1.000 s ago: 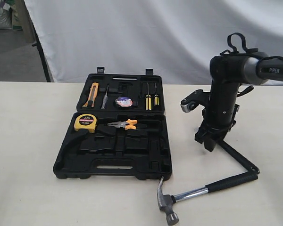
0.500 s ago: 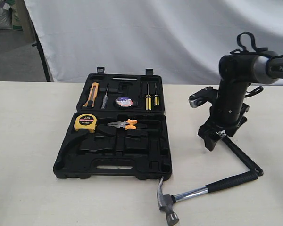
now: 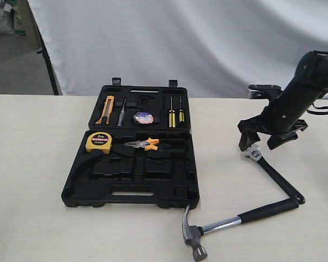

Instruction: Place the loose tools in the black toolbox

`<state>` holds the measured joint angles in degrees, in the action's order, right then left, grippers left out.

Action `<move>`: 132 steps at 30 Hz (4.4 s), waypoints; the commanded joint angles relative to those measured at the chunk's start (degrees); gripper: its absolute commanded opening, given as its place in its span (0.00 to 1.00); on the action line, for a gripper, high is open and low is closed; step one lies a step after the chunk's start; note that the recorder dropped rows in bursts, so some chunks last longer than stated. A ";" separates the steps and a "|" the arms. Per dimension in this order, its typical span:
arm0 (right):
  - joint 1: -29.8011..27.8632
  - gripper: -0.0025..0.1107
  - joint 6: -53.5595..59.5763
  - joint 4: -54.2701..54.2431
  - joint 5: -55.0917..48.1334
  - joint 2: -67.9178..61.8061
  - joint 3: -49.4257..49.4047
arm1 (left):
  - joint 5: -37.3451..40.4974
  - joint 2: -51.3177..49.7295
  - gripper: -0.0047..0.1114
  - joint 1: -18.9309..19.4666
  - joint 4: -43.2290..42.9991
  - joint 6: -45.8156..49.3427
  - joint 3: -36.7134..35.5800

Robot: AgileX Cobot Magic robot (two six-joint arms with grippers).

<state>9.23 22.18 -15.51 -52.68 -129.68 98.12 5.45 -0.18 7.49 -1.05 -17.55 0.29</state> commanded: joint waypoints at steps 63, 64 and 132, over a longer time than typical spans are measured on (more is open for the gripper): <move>16.33 0.58 21.99 6.48 -13.10 -5.15 -0.24 | -0.41 0.18 0.05 1.45 -0.25 -0.27 0.15; 16.33 0.58 21.99 6.48 -13.10 -5.15 -0.24 | -0.41 0.18 0.05 1.45 -0.25 -0.27 0.15; 15.38 0.52 7.84 11.53 7.53 2.57 -10.61 | -0.41 0.18 0.05 1.45 -0.25 -0.27 0.15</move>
<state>25.02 30.11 -3.93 -50.03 -127.22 90.97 5.45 -0.18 7.49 -1.05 -17.55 0.29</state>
